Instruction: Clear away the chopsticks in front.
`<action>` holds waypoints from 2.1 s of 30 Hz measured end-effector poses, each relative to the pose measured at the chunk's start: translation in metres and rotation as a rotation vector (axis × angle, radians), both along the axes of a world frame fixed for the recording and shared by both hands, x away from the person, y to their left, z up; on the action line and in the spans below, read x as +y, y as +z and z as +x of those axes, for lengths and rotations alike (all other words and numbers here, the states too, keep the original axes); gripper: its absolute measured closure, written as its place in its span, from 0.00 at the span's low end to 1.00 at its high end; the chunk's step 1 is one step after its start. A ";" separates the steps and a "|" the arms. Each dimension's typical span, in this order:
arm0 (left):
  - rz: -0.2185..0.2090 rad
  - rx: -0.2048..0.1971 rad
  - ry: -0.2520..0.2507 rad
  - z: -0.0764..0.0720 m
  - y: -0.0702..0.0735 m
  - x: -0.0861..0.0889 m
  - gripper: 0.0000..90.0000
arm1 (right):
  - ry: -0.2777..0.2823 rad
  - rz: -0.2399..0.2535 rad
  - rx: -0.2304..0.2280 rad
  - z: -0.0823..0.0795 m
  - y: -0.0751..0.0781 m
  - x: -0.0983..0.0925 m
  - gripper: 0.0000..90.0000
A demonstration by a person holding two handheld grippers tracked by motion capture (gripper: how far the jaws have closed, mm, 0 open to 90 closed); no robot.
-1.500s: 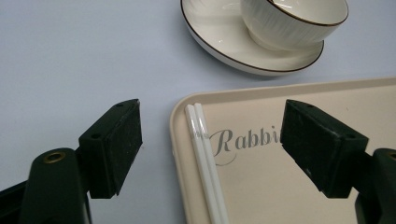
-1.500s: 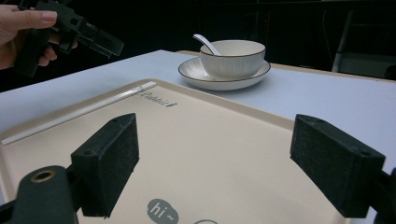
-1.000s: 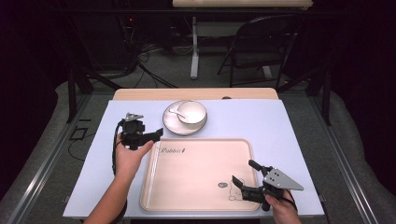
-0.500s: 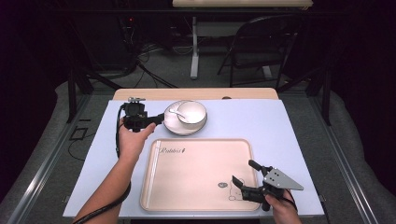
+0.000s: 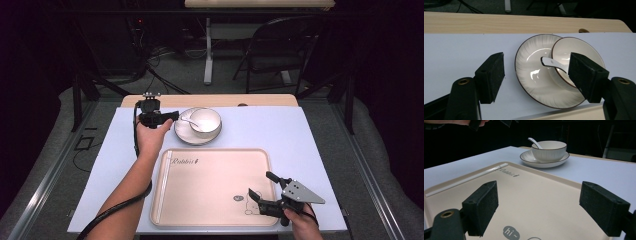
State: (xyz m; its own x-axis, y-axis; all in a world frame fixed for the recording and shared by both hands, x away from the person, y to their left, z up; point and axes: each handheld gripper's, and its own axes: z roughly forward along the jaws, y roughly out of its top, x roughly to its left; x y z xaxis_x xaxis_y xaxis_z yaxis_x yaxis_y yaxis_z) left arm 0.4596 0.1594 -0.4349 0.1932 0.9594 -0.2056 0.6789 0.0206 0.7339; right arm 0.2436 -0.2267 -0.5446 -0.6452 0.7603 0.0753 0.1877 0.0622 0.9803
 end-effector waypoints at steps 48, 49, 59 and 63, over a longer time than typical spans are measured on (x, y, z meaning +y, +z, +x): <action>-0.064 0.066 0.032 0.042 -0.072 -0.059 0.46 | 0.015 0.004 0.003 0.000 0.000 0.000 0.16; -0.065 0.068 0.036 0.042 -0.073 -0.059 0.46 | 0.015 0.004 0.003 0.000 0.000 0.000 0.16; -0.115 0.045 0.029 0.042 -0.078 -0.059 0.63 | 0.016 0.004 0.003 0.000 0.000 0.000 0.16; -0.106 0.034 0.032 0.041 -0.076 -0.061 0.66 | 0.015 0.005 0.003 0.000 0.000 0.000 0.16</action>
